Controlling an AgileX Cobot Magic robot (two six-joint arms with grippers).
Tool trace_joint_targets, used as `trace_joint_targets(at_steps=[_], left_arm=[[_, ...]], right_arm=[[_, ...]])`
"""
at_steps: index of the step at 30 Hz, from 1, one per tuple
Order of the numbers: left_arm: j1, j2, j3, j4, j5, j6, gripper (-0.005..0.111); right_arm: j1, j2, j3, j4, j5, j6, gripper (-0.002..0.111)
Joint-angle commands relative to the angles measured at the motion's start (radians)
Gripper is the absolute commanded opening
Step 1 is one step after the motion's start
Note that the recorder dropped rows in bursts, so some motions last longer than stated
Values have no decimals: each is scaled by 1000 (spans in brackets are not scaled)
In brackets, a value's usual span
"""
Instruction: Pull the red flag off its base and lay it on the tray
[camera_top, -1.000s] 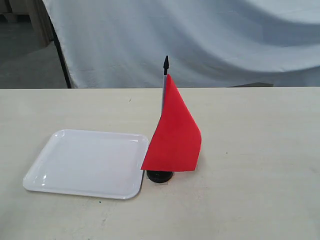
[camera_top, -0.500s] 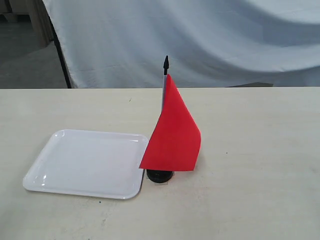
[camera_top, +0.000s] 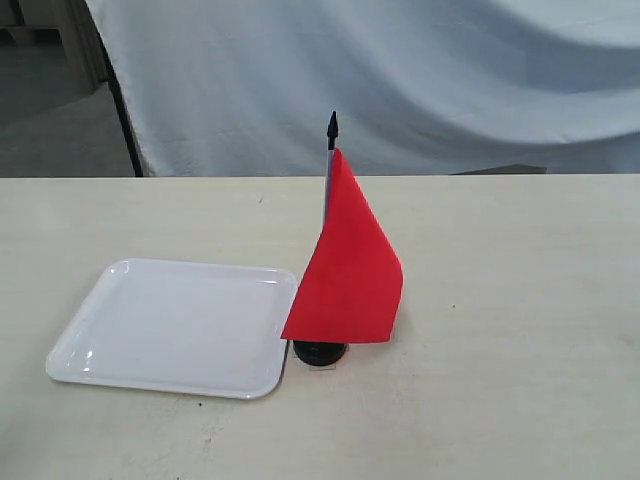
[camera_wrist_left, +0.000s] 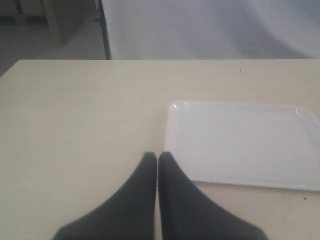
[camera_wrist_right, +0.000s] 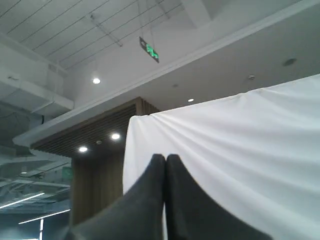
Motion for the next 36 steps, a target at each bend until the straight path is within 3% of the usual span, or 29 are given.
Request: trace_joint_targets(at_steps=[1, 7, 10, 14, 18, 27, 29, 31, 36], left_arm=[[-2, -1, 2, -5, -4, -2, 1], [-2, -1, 2, -5, -4, -2, 1], [-2, -1, 2, -5, -4, -2, 1], [-2, -1, 2, -5, -4, -2, 1], [-2, -1, 2, -5, -4, -2, 1], [-2, -1, 2, -5, -4, -2, 1], [-2, -1, 2, -5, -4, -2, 1], [-2, -1, 2, -5, -4, -2, 1], [-2, -1, 2, -5, -4, -2, 1]], right_arm=[[-5, 247, -9, 54, -84, -74, -1], [-5, 914, -102, -34, -213, -239, -1], [-5, 1342, -196, -193, -308, -256, -1], [-5, 1612, -282, -350, -371, -250, -1], [-5, 1722, -319, -432, -447, -234, -1], [-5, 1720, -319, -432, -456, -225, 2], [-5, 1720, -319, -432, -449, -225, 11], [-5, 1720, -319, -432, -444, -225, 27], [-5, 1720, -319, -432, -432, -225, 104]])
